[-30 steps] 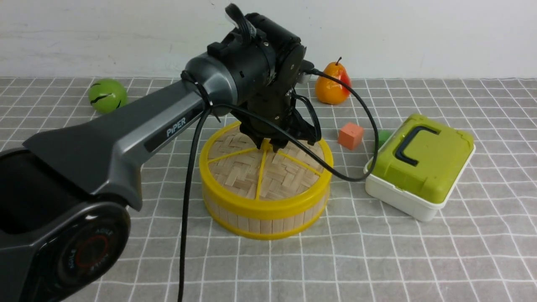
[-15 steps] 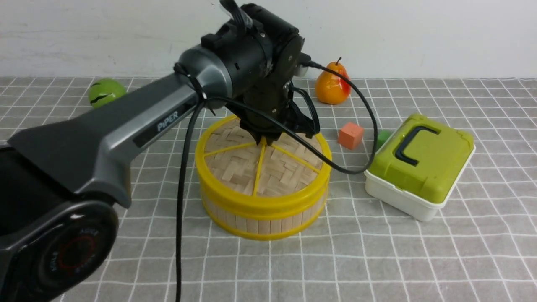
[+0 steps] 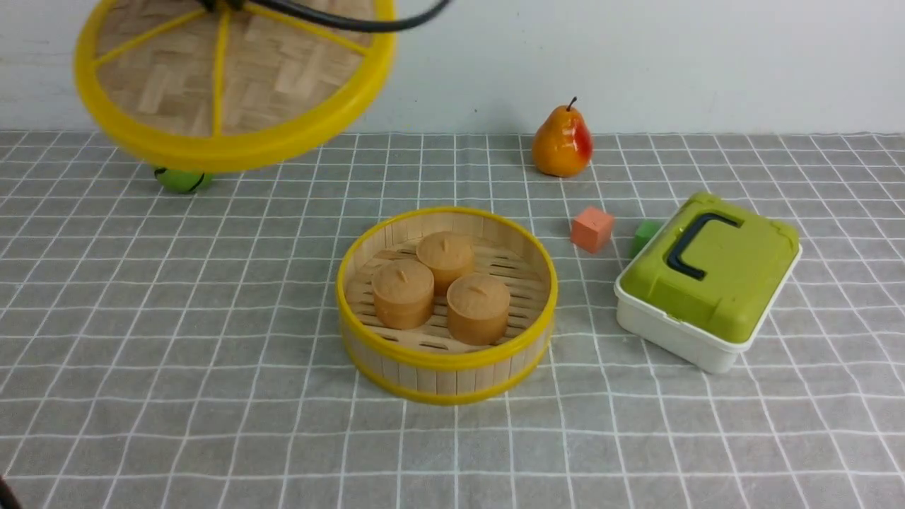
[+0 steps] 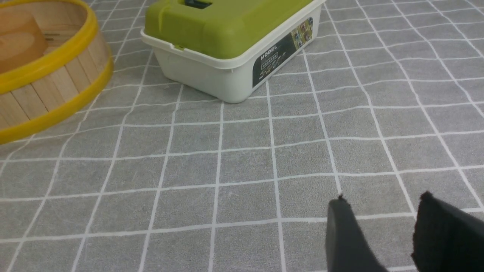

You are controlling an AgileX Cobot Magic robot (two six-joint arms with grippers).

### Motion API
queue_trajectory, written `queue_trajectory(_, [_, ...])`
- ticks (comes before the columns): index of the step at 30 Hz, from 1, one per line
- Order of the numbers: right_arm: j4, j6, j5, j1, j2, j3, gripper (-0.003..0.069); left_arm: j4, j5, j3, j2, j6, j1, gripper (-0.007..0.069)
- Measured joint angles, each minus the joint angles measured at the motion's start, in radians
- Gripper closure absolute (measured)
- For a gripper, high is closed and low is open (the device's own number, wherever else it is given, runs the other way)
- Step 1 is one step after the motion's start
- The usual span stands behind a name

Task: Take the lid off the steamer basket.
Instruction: Use the left arm to place the steamer lid on the table

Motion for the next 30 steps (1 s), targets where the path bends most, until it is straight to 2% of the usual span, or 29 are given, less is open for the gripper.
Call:
queue_trajectory(1, [0.0, 0.0, 0.0, 0.0, 0.0, 0.0, 0.0417, -0.047, -0.013, 0.069, -0.015, 0.005, 0.075, 0.0519])
queue_trajectory(4, [0.0, 0.0, 0.0, 0.0, 0.0, 0.0, 0.0417, -0.126, -0.109, 0.26, -0.022, 0.012, 0.202, 0.0519])
queue_trajectory(5, [0.0, 0.0, 0.0, 0.0, 0.0, 0.0, 0.0417, -0.13, -0.119, 0.274, -0.022, 0.012, 0.208, 0.0519])
queue_trajectory(7, [0.0, 0.0, 0.0, 0.0, 0.0, 0.0, 0.0417, -0.16, -0.259, 0.439, -0.017, 0.001, 0.253, 0.0519])
queue_trajectory(12, [0.0, 0.0, 0.0, 0.0, 0.0, 0.0, 0.0417, -0.2, -0.562, 0.679, 0.026, -0.056, 0.252, 0.0519])
queue_trajectory(15, [0.0, 0.0, 0.0, 0.0, 0.0, 0.0, 0.0417, -0.2, -0.639, 0.717, 0.069, -0.079, 0.248, 0.0519])
queue_trajectory(23, [0.0, 0.0, 0.0, 0.0, 0.0, 0.0, 0.0417, -0.207, -0.701, 0.726, 0.198, -0.143, 0.247, 0.0519])
queue_trajectory(26, [0.0, 0.0, 0.0, 0.0, 0.0, 0.0, 0.0417, -0.207, -0.709, 0.726, 0.204, -0.166, 0.247, 0.0496])
queue_trajectory(30, [0.0, 0.0, 0.0, 0.0, 0.0, 0.0, 0.0417, -0.207, -0.711, 0.726, 0.196, -0.206, 0.247, 0.0368])
